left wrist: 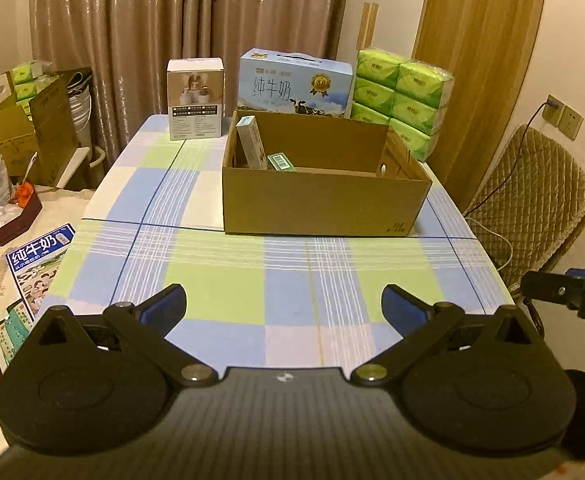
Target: Organize objects
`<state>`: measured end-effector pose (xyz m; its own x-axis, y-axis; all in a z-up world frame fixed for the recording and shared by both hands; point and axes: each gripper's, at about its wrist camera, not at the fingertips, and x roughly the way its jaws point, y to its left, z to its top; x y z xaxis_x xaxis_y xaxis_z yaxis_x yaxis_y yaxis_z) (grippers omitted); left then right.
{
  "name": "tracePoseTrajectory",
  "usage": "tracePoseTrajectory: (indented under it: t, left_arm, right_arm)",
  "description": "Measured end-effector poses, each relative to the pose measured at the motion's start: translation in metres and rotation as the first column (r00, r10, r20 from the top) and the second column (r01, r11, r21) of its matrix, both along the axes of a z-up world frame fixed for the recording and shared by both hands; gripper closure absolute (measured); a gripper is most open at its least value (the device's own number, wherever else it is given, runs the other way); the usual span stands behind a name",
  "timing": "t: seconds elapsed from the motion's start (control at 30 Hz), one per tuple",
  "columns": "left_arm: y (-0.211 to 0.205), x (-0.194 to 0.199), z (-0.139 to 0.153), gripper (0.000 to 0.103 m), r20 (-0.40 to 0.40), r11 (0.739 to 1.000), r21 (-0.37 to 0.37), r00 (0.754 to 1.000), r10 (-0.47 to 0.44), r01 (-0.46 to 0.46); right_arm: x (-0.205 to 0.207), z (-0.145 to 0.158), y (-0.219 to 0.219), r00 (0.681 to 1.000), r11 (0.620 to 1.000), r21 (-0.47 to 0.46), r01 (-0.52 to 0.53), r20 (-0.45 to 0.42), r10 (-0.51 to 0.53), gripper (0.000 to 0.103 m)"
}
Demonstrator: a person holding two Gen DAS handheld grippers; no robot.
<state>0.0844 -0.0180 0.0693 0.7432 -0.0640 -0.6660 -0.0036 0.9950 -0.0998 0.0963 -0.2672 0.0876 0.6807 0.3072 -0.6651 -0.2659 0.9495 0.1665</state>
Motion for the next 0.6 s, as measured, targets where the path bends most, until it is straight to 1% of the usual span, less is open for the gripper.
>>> tracePoseTrajectory:
  t: [0.1,0.23,0.33,0.6]
  left_arm:
    - [0.0,-0.005,0.001,0.001,0.004,1.0,-0.003,1.0,0.006,-0.006]
    - [-0.004,-0.009,0.002,0.001,-0.001,1.0,0.023,1.0,-0.005,0.005]
    - [-0.008,-0.012,0.002,0.001,-0.005,1.0,0.022,1.0,-0.011,0.012]
    - [-0.017,-0.019,-0.001,0.001,-0.01,0.999,0.035,0.999,-0.034,0.034]
  right_arm:
    - [-0.003,0.0,0.003,1.0,1.0,-0.016,-0.012,-0.008,0.012,0.002]
    - [-0.009,-0.001,0.006,1.0,1.0,-0.022,-0.015,-0.008,0.015,0.002]
    - [-0.012,-0.001,0.008,1.0,0.999,-0.032,-0.027,-0.007,0.026,0.002]
    - [-0.016,-0.005,0.009,1.0,0.999,-0.032,-0.023,-0.008,0.023,0.002]
